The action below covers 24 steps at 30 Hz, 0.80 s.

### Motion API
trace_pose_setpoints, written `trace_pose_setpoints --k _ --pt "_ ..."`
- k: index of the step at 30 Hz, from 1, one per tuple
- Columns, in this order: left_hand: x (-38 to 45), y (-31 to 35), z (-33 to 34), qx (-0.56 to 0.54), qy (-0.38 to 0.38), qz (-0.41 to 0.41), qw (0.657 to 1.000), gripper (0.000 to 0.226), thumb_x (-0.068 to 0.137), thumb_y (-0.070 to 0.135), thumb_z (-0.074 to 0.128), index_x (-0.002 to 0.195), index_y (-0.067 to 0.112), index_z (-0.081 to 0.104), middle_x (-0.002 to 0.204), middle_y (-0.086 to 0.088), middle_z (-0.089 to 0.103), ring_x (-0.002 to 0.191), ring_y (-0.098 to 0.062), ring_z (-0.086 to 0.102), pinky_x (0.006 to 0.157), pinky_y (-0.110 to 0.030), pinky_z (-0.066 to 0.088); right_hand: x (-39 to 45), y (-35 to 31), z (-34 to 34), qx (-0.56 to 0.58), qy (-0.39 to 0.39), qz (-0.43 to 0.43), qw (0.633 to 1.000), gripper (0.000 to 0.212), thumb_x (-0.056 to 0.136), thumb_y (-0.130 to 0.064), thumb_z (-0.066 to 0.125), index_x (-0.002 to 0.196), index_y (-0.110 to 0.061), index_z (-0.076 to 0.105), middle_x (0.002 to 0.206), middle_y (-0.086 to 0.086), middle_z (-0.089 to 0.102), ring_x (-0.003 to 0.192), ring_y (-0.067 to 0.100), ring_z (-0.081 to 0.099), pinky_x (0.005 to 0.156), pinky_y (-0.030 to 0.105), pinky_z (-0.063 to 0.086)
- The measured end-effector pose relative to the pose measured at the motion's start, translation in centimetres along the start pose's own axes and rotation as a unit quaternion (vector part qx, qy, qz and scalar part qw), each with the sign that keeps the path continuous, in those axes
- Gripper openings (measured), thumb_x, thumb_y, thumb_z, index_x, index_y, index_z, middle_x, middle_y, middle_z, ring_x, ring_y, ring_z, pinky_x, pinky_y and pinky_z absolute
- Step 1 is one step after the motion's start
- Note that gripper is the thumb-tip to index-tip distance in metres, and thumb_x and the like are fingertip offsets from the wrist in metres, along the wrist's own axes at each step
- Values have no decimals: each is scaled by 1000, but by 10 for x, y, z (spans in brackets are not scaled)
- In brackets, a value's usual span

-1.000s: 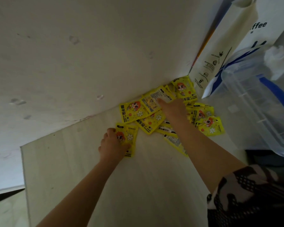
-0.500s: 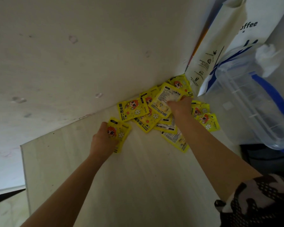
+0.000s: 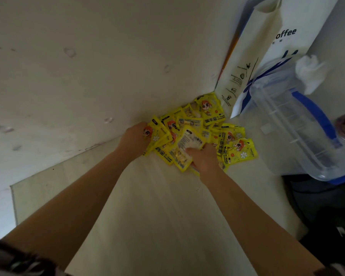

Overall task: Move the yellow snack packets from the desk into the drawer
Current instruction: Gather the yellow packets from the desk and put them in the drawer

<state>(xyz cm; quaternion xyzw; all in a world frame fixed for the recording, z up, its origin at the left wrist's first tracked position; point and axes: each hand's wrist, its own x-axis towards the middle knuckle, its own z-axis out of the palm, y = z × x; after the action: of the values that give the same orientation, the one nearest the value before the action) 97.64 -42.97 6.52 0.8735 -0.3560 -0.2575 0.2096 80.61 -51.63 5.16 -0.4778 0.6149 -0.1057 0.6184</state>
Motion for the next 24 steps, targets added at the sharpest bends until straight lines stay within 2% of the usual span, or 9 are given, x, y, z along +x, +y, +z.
trace_pose_setpoints --k 2,4,7,9,11,13,15,20,24 --pt "7 -5 7 39 -12 28 999 24 91 17 56 111 2 58 109 -21 58 100 -38 56 80 -38 43 4 -3 8 -28 9 -2 1000 42 84 -16 67 124 -7 56 116 14 64 99 28 64 86 41 55" --pt "10 -10 11 63 -33 37 997 34 90 18 57 121 6 56 119 -20 56 110 -39 52 89 -41 43 7 -7 14 -34 7 -3 999 51 87 -16 65 134 -8 49 121 13 61 94 24 61 78 34 51" --pt "10 -14 14 66 -44 24 997 35 90 19 56 124 10 52 120 -17 56 110 -37 53 89 -44 46 9 -12 21 -17 2 11 1000 63 90 -15 62 145 -7 32 125 11 54 91 20 53 73 31 44" --pt "7 -13 15 82 -36 16 996 35 90 20 57 123 8 52 121 -18 55 111 -38 51 90 -45 46 9 -12 24 14 6 20 1000 64 90 -12 62 145 -6 31 123 8 51 91 19 52 68 28 42" --pt "3 -12 16 102 -30 -3 994 38 91 24 57 124 6 50 126 -19 50 116 -39 46 93 -46 42 4 -13 28 44 14 15 999 48 88 -7 63 133 -9 46 121 8 59 92 22 59 66 28 47" --pt "-2 -13 17 109 -25 -23 993 41 91 28 58 125 6 49 128 -19 46 119 -38 43 96 -47 39 2 -11 31 60 22 12 998 38 86 -6 64 122 -10 54 116 10 65 96 25 64 75 34 54" --pt "-8 -15 17 104 -18 -29 994 43 89 29 61 124 7 49 126 -18 44 118 -37 44 97 -48 38 0 -9 32 64 24 10 998 39 86 -6 64 123 -9 54 116 11 65 99 27 64 81 37 55" --pt "-26 -13 17 26 53 -7 998 36 89 20 62 119 5 48 117 -16 43 97 -36 55 77 -42 46 -6 -4 23 63 31 -1 998 48 86 -10 66 130 -8 48 123 11 60 106 25 61 83 34 51" --pt "-39 -15 18 -75 71 -24 994 47 82 10 67 123 16 45 112 -11 49 88 -21 51 64 -23 39 -15 -1 3 60 41 -14 997 61 85 -12 69 136 -8 37 129 9 53 115 26 55 87 34 47"
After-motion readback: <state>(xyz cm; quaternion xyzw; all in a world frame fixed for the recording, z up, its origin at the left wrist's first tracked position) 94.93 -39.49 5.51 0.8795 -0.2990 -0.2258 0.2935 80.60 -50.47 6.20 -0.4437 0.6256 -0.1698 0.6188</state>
